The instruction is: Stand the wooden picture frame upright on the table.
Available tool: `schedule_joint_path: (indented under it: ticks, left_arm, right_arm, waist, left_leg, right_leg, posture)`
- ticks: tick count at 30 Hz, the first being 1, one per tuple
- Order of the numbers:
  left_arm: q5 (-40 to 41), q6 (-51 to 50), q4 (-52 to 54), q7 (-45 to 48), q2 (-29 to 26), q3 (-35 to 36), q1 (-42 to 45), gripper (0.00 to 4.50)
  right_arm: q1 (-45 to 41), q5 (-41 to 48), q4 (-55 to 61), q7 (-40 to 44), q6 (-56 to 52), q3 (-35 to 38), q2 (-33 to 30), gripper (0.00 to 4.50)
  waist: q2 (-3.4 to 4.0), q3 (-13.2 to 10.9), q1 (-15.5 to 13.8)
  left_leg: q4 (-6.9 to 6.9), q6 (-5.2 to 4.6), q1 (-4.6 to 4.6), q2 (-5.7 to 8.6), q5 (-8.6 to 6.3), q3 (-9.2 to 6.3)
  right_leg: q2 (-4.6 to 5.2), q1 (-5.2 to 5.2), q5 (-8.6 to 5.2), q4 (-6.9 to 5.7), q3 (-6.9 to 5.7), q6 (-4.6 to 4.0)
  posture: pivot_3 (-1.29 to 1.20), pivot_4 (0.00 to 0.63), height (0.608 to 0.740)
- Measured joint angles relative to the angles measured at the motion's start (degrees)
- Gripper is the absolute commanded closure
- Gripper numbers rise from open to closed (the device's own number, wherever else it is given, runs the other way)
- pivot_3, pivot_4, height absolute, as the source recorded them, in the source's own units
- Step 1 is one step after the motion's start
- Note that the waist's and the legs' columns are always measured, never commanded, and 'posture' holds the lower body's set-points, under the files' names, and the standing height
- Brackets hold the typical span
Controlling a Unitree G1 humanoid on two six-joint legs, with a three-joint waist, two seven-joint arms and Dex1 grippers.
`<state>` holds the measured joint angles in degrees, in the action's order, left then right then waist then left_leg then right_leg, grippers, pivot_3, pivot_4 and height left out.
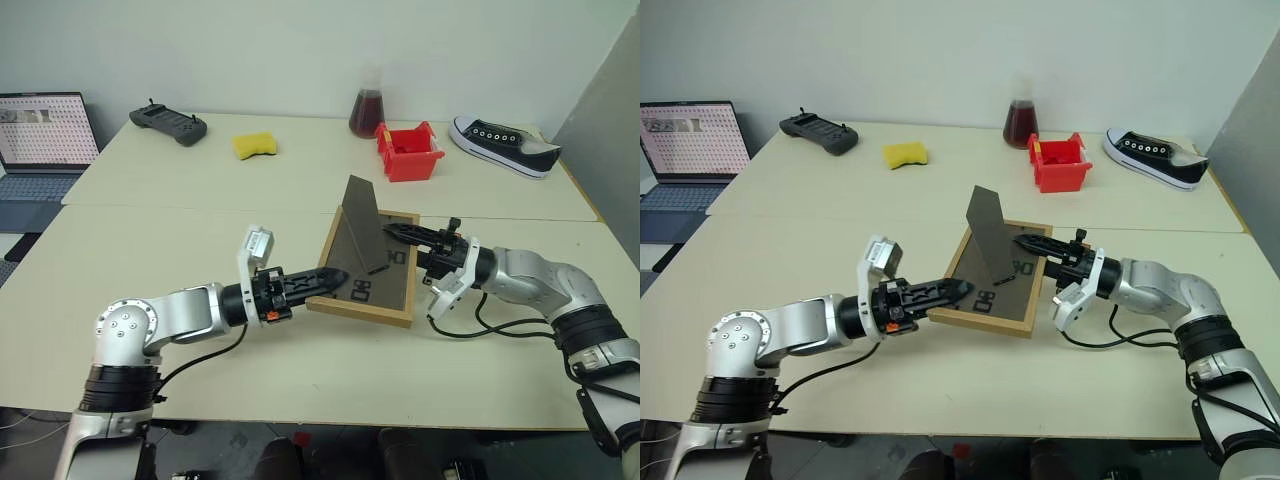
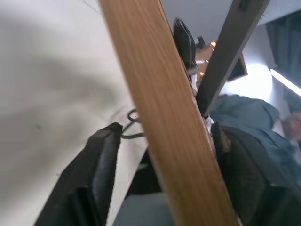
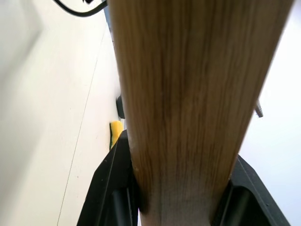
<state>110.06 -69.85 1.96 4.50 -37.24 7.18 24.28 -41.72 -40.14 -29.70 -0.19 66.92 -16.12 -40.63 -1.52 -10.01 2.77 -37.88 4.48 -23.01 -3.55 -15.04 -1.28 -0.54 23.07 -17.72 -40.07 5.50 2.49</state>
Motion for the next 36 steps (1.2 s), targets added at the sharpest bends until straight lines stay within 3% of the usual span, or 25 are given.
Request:
schedule_joint_path:
  ticks: [3,6,9,11,14,19,26,27,28,36]
  left_arm:
    - [-3.3,1.2,0.4,1.8,-4.9,3.5,-1.2,0.0]
    - [-12.2,4.3,4.6,3.7,-6.5,4.7,-2.2,0.0]
    - [-35.0,13.7,13.0,4.6,-8.5,0.2,-2.6,0.0]
    - [-41.2,17.0,14.5,4.8,-7.9,-0.9,-2.7,0.0]
    - [-50.9,23.7,20.3,8.0,-6.7,-2.2,-4.2,0.0]
    - [-55.5,27.8,24.8,13.6,-4.9,-2.6,-8.1,0.0]
    - [-60.8,29.3,25.5,18.8,-4.9,-3.0,-12.7,0.0]
    - [-61.2,29.3,25.5,19.0,-4.7,-3.0,-12.7,0.0]
    - [-61.7,29.3,25.5,19.4,-4.4,-3.0,-12.7,0.0]
    - [-65.7,29.6,24.7,22.1,-2.9,-3.0,-12.5,0.0]
  right_arm:
    - [0.7,11.5,-1.9,7.4,-1.7,-1.6,-0.5,3.15]
    - [3.6,27.9,-0.7,20.3,-11.6,-3.4,1.4,3.15]
    - [6.2,48.2,4.7,35.4,-35.1,-3.3,7.8,3.16]
    - [6.2,54.3,7.4,39.2,-45.5,-3.0,9.3,3.16]
    - [4.0,68.7,10.4,45.9,-70.7,-0.1,14.1,3.16]
    - [-0.8,72.6,4.2,52.4,-83.2,1.7,19.2,3.16]
    - [-2.5,67.4,-8.0,60.5,-82.2,2.3,22.1,3.16]
    - [-2.5,66.6,-8.4,61.2,-81.5,2.6,22.3,2.47]
    - [-2.5,65.9,-8.6,61.8,-80.9,2.8,22.5,2.41]
    - [2.1,62.4,-6.2,64.2,-80.2,3.8,21.7,0.55]
  waist:
    - [0.0,0.0,0.3]
    - [0.0,0.0,0.4]
    - [0.13,-0.1,0.1]
    - [0.14,-0.1,0.0]
    - [0.14,-0.1,-0.1]
    - [0.15,-0.1,-0.4]
    - [0.15,-0.1,-0.8]
    - [0.15,-0.1,-0.8]
    - [0.15,-0.1,-0.8]
    - [0.15,-0.1,-0.9]
  left_leg:
    - [0.02,-0.02,0.0,-0.02,-0.01,0.0]
    - [-0.02,-0.02,0.04,-0.07,-0.01,-0.11]
    - [-0.01,0.0,0.19,-0.05,0.0,-0.12]
    - [-0.02,0.0,0.17,-0.06,0.0,-0.13]
    - [0.0,0.0,0.15,-0.07,0.0,-0.11]
    - [0.01,-0.25,0.14,-0.04,-0.14,-0.06]
    - [0.0,-0.28,0.08,-0.04,-0.16,-0.03]
    - [0.01,-0.28,0.08,-0.05,-0.16,-0.04]
    - [0.01,-0.28,0.08,-0.06,-0.16,-0.05]
    - [0.01,-0.28,0.07,-0.08,-0.16,-0.06]
  right_leg:
    - [-0.01,-0.01,0.0,0.01,0.0,-0.01]
    - [0.02,-0.21,0.0,0.07,-0.12,-0.01]
    - [0.02,-0.4,0.0,0.1,-0.15,-0.02]
    - [0.01,-0.4,0.0,0.11,-0.19,-0.02]
    - [-0.01,-0.37,0.0,0.14,-0.2,-0.02]
    - [-0.04,-0.34,0.0,0.17,-0.16,-0.02]
    - [-0.06,-0.24,0.0,0.15,-0.14,-0.02]
    - [-0.06,-0.24,0.0,0.15,-0.15,-0.01]
    - [-0.07,-0.23,0.0,0.14,-0.16,-0.02]
    - [-0.09,-0.23,0.0,0.12,-0.17,-0.01]
  posture:
    - [0.0,0.15,0.74]
    - [0.0,0.15,0.74]
    - [0.0,0.15,0.74]
    - [0.0,0.15,0.74]
    - [0.0,0.15,0.74]
    - [0.0,0.15,0.74]
    - [0.0,0.15,0.74]
    - [0.0,0.15,0.74]
    - [0.0,0.15,0.74]
    - [0.0,0.15,0.74]
